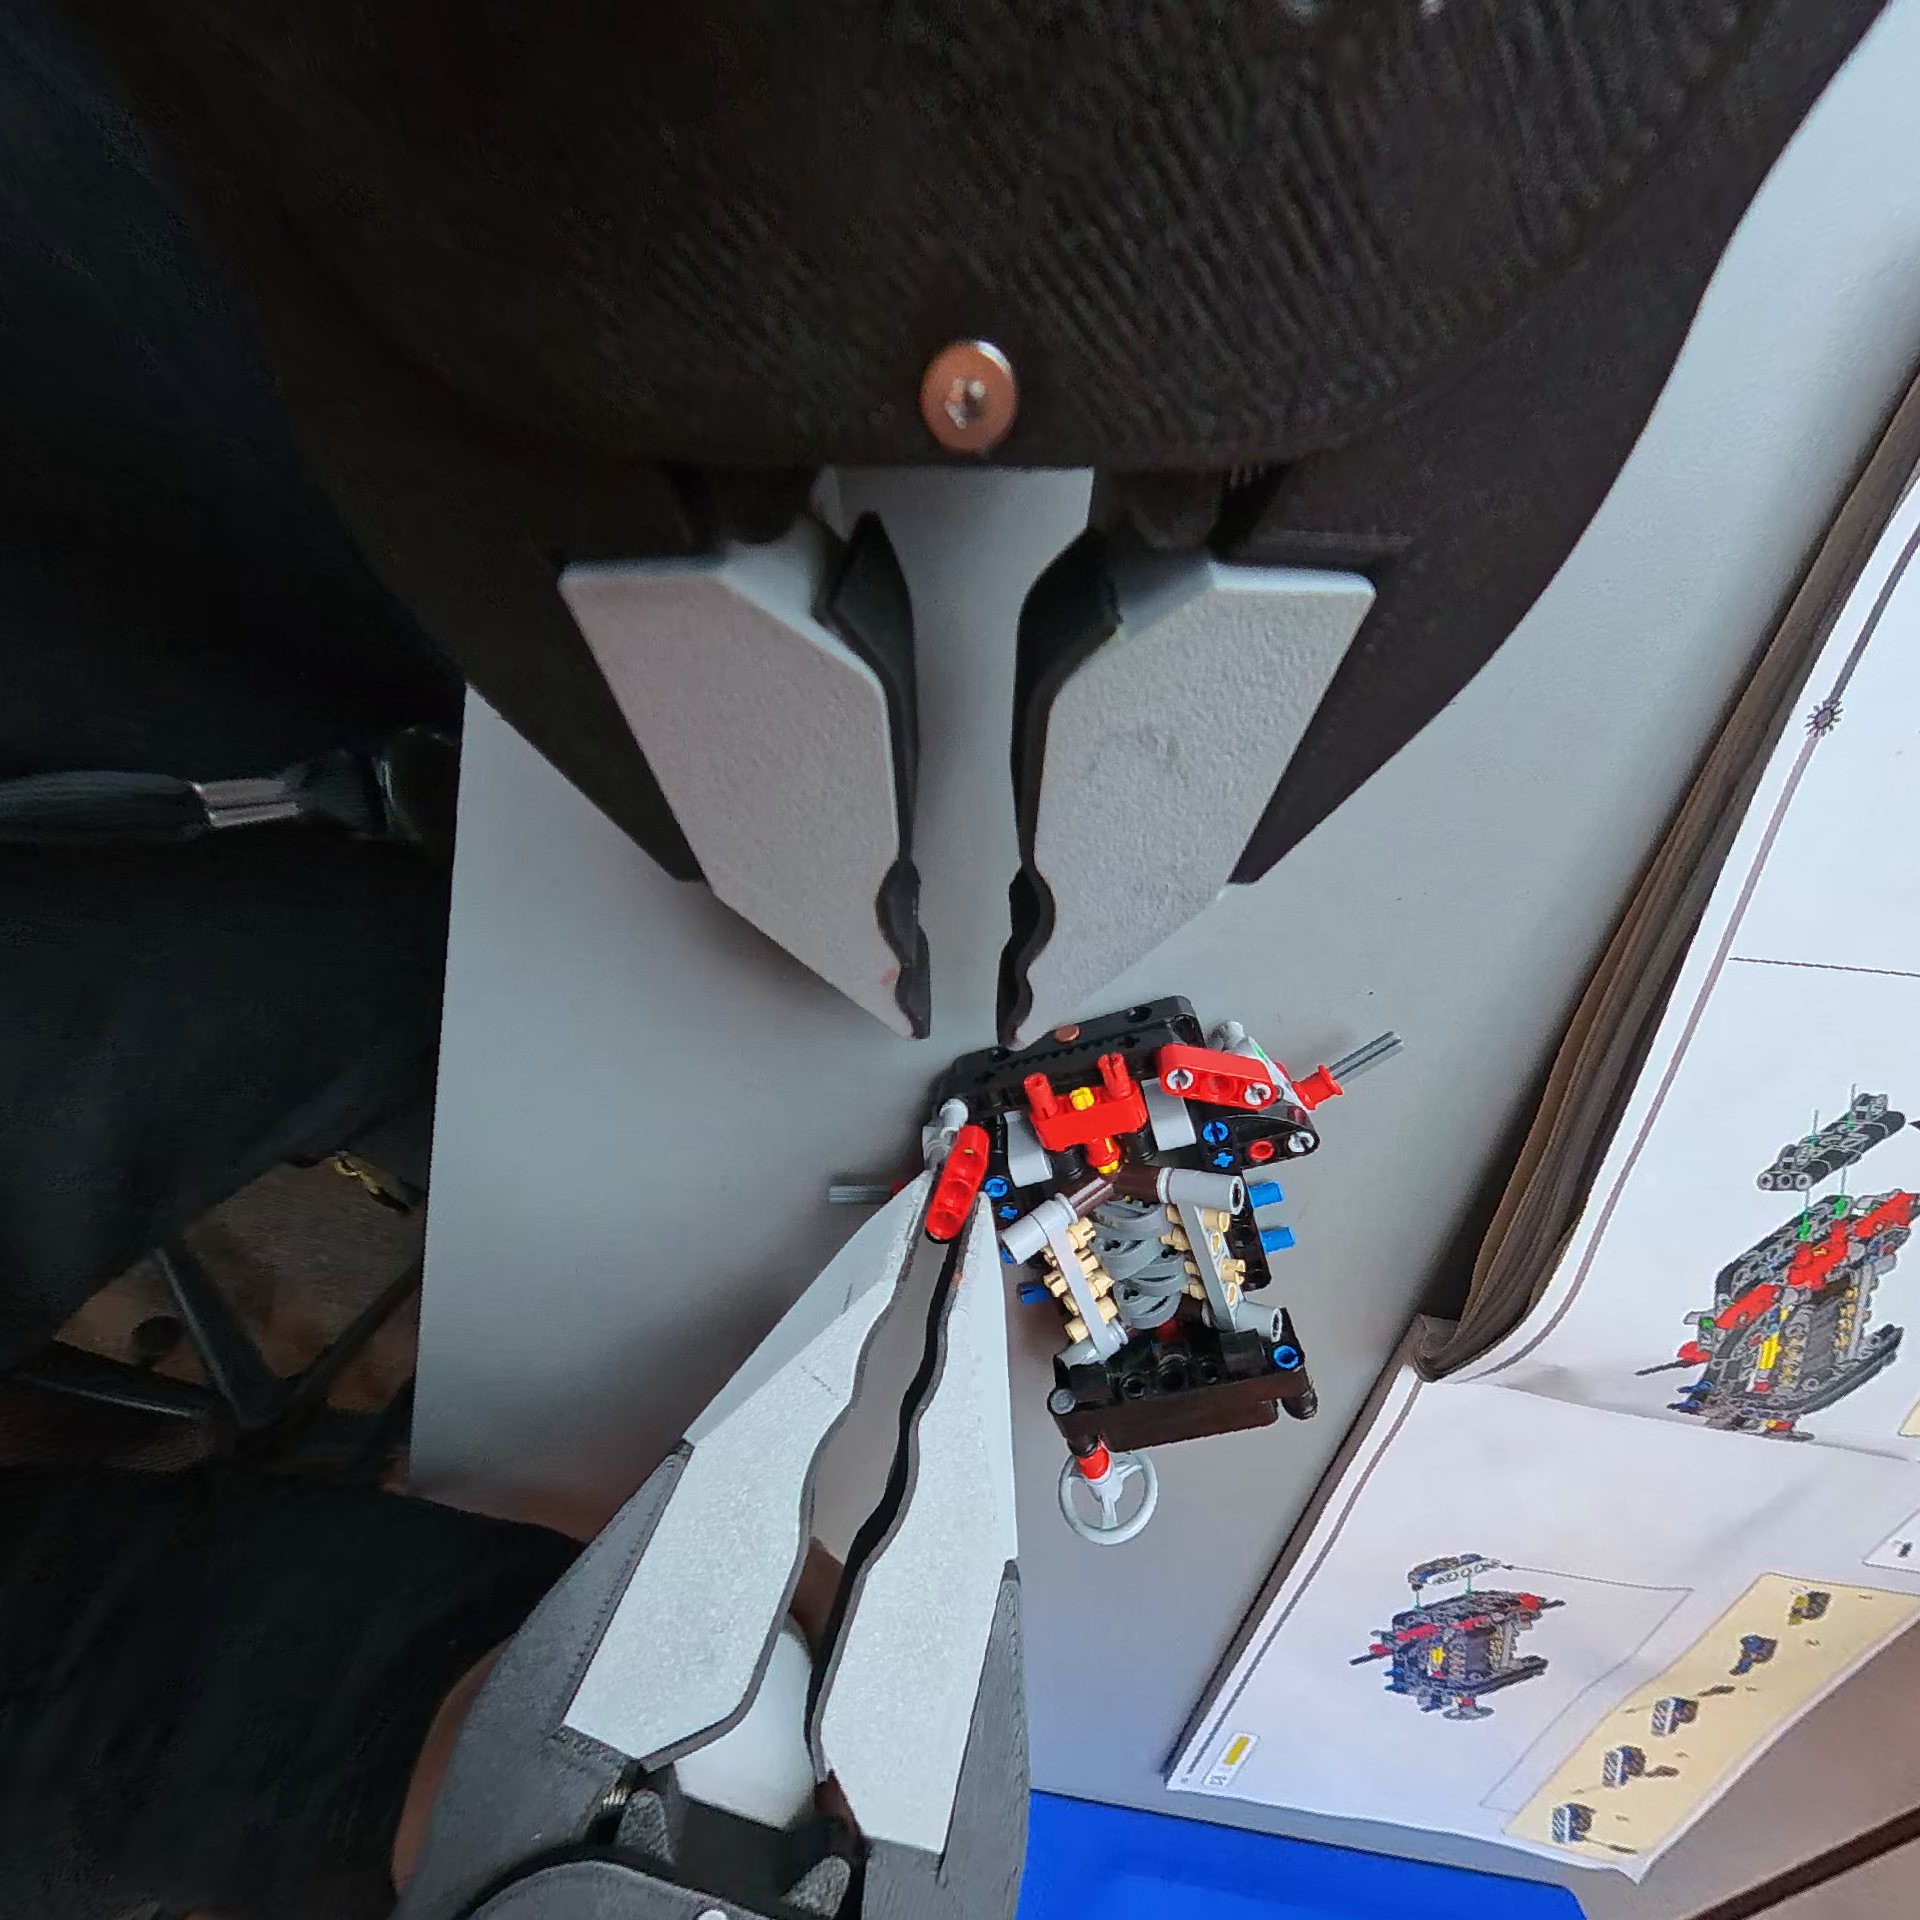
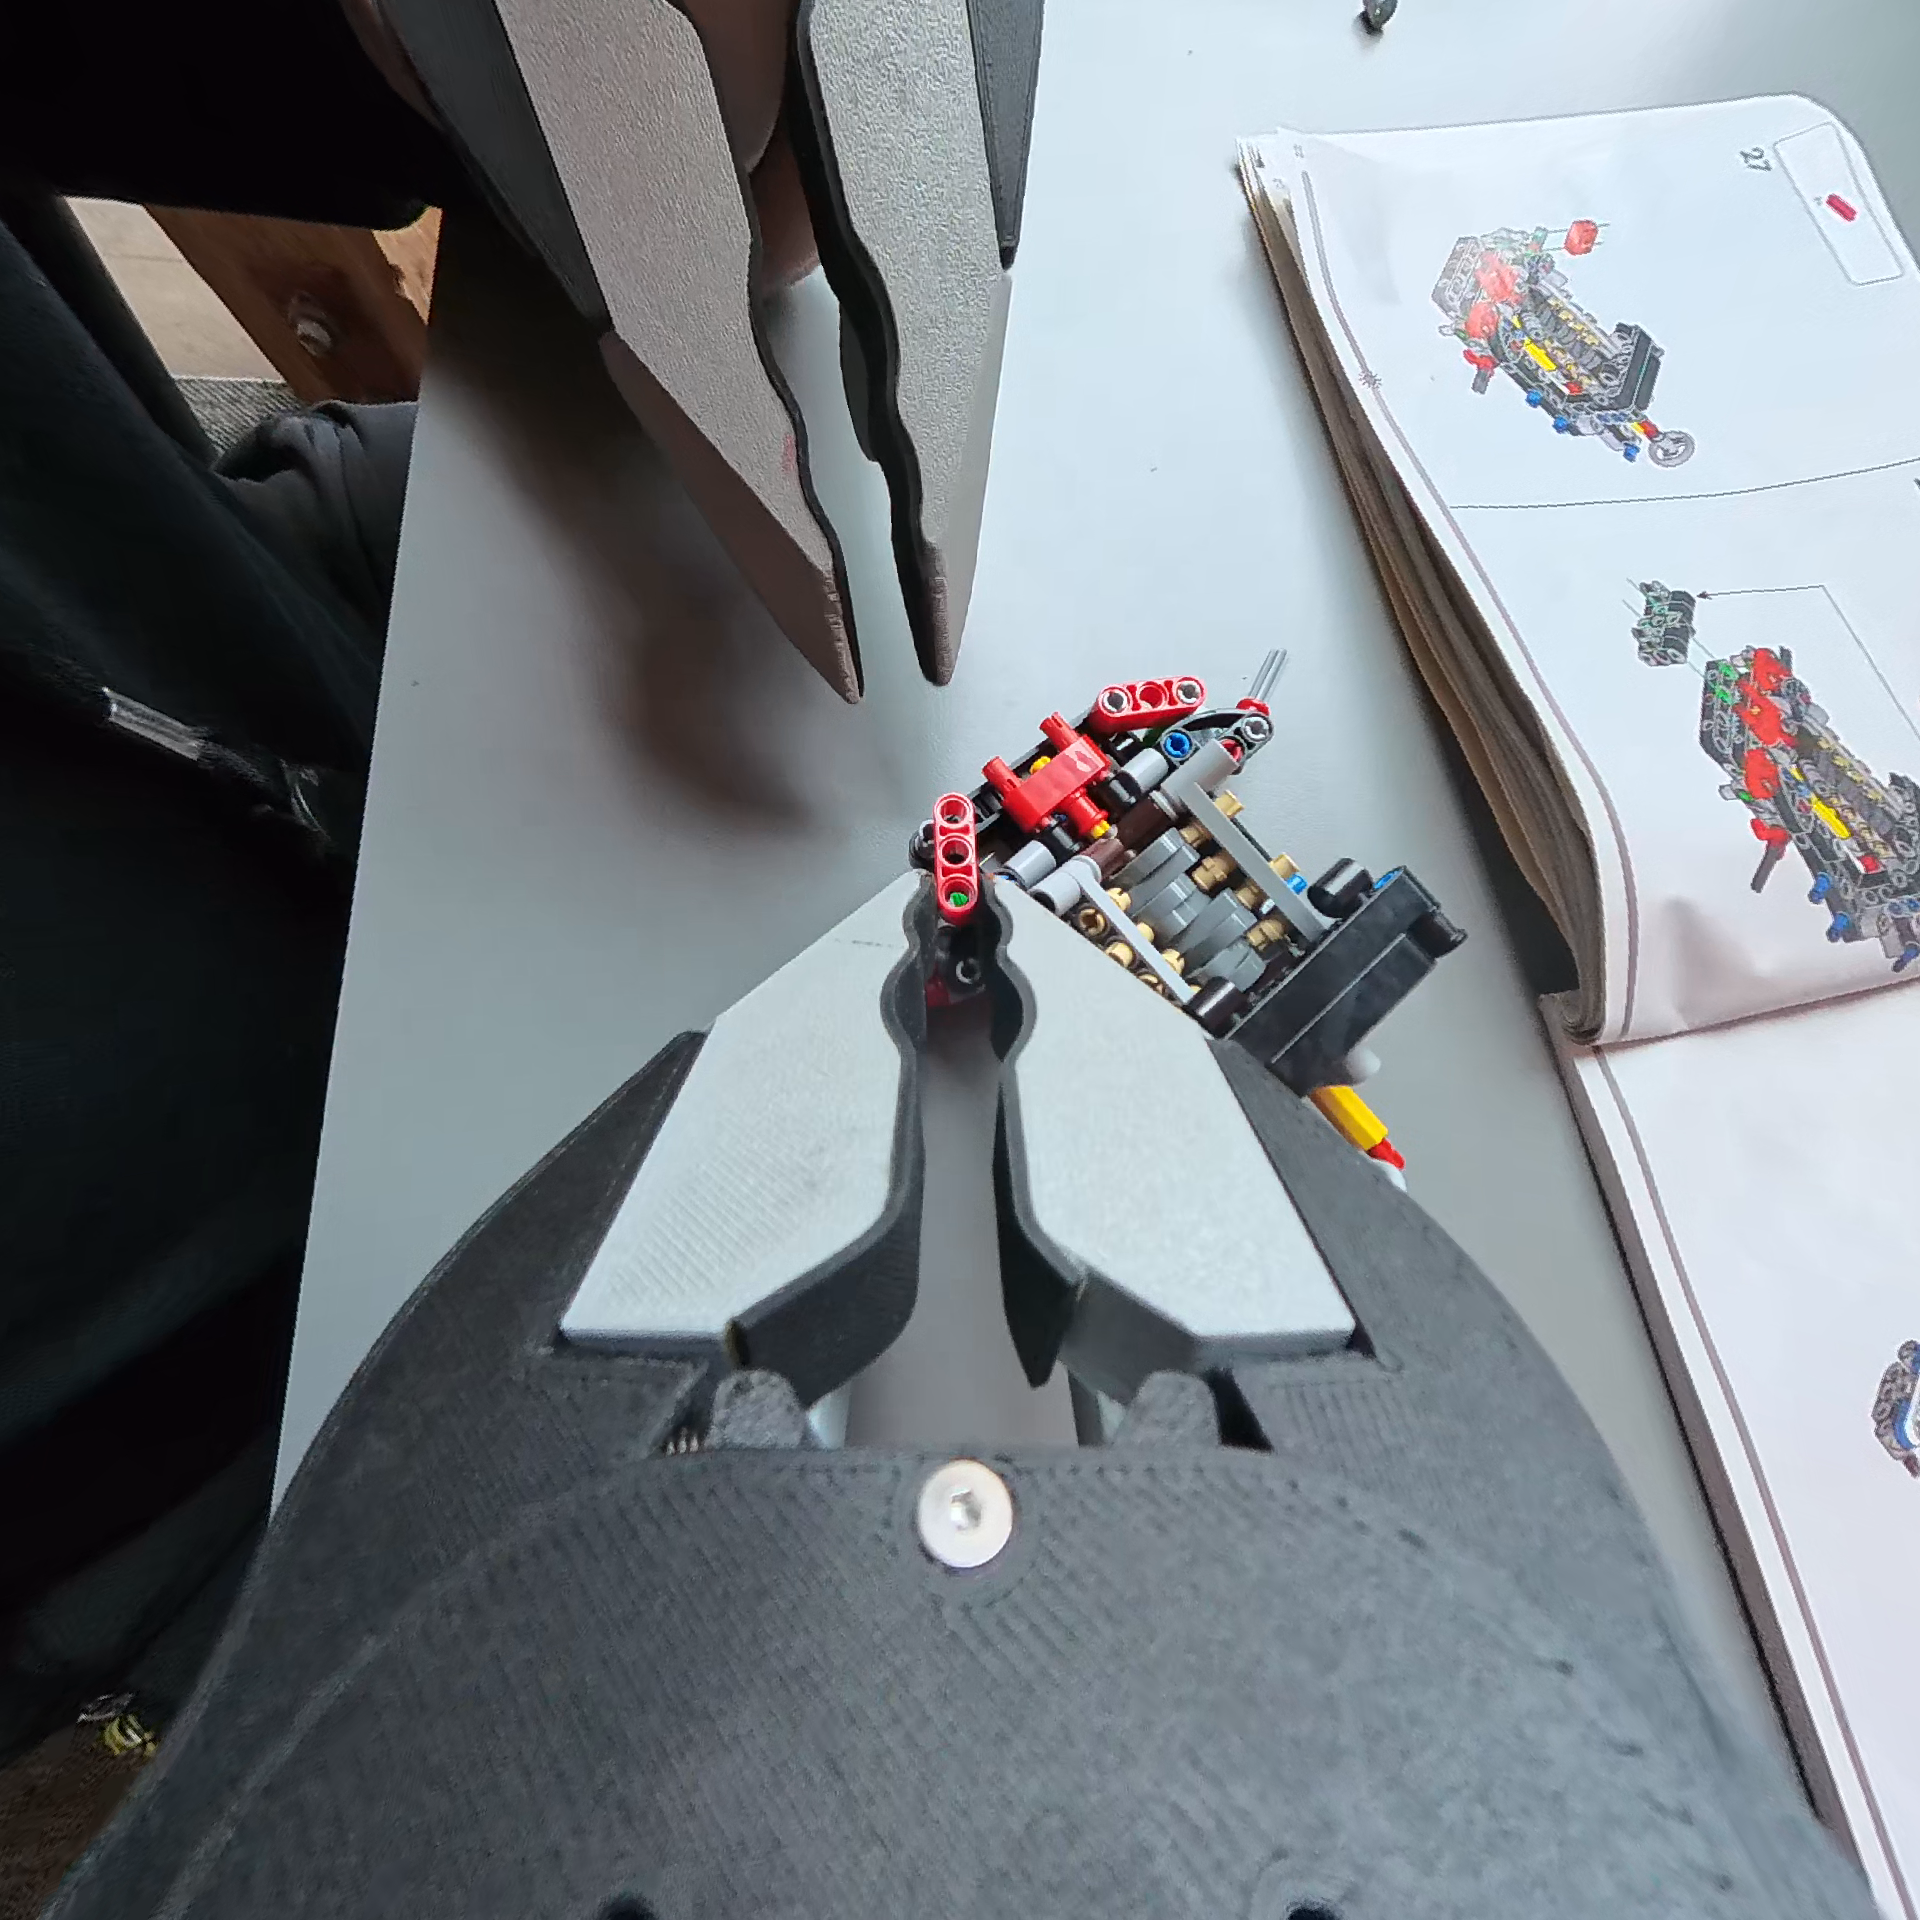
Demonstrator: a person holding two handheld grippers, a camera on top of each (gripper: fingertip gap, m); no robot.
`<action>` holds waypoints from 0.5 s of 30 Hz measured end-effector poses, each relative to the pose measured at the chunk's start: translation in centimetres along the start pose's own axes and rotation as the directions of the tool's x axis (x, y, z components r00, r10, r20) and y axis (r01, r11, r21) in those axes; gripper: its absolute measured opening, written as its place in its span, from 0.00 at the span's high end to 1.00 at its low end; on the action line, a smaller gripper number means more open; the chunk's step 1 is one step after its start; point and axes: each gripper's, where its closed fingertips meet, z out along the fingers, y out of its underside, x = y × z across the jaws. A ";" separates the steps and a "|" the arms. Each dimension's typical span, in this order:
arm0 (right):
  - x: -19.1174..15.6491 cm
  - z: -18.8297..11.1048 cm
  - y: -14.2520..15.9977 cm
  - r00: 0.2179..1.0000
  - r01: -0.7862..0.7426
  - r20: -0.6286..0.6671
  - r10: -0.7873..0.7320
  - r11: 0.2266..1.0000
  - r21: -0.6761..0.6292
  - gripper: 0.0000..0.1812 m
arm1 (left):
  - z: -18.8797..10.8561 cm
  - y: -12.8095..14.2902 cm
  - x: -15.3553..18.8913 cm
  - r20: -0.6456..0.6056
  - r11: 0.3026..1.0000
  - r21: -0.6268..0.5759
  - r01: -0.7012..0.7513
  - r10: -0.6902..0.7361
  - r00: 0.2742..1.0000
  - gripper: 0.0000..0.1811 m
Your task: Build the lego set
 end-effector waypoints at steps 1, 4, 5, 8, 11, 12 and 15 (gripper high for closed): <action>0.0 0.0 0.0 1.000 -0.001 0.003 0.001 1.000 0.004 0.98 | 0.0 -0.1 0.0 0.002 1.000 0.004 -0.002 0.002 1.000 0.95; 0.0 0.0 0.0 1.000 -0.004 0.015 0.004 1.000 0.019 0.98 | -0.2 -0.2 -0.1 0.009 1.000 0.017 -0.005 0.005 1.000 0.95; 0.0 0.0 0.0 1.000 -0.008 0.020 0.007 1.000 0.024 0.97 | -0.2 -0.2 -0.1 0.012 1.000 0.021 -0.007 0.006 1.000 0.95; -0.1 0.0 -0.1 0.999 -0.011 0.033 0.010 0.999 0.035 0.97 | -0.3 -0.3 -0.1 0.010 1.000 0.029 -0.007 0.007 1.000 0.95; -0.1 0.0 -0.1 0.999 -0.014 0.040 0.013 0.999 0.041 0.98 | -0.4 -0.4 0.0 0.004 0.999 0.037 -0.001 0.001 1.000 0.95; -0.1 0.0 -0.1 0.999 -0.016 0.042 0.015 0.999 0.040 0.98 | -0.4 -0.4 0.0 0.000 0.999 0.039 0.000 0.000 1.000 0.95; -0.1 0.0 -0.1 0.999 -0.015 0.047 0.013 0.999 0.040 0.98 | -0.5 -0.5 0.0 -0.005 0.999 0.050 0.003 -0.003 1.000 0.95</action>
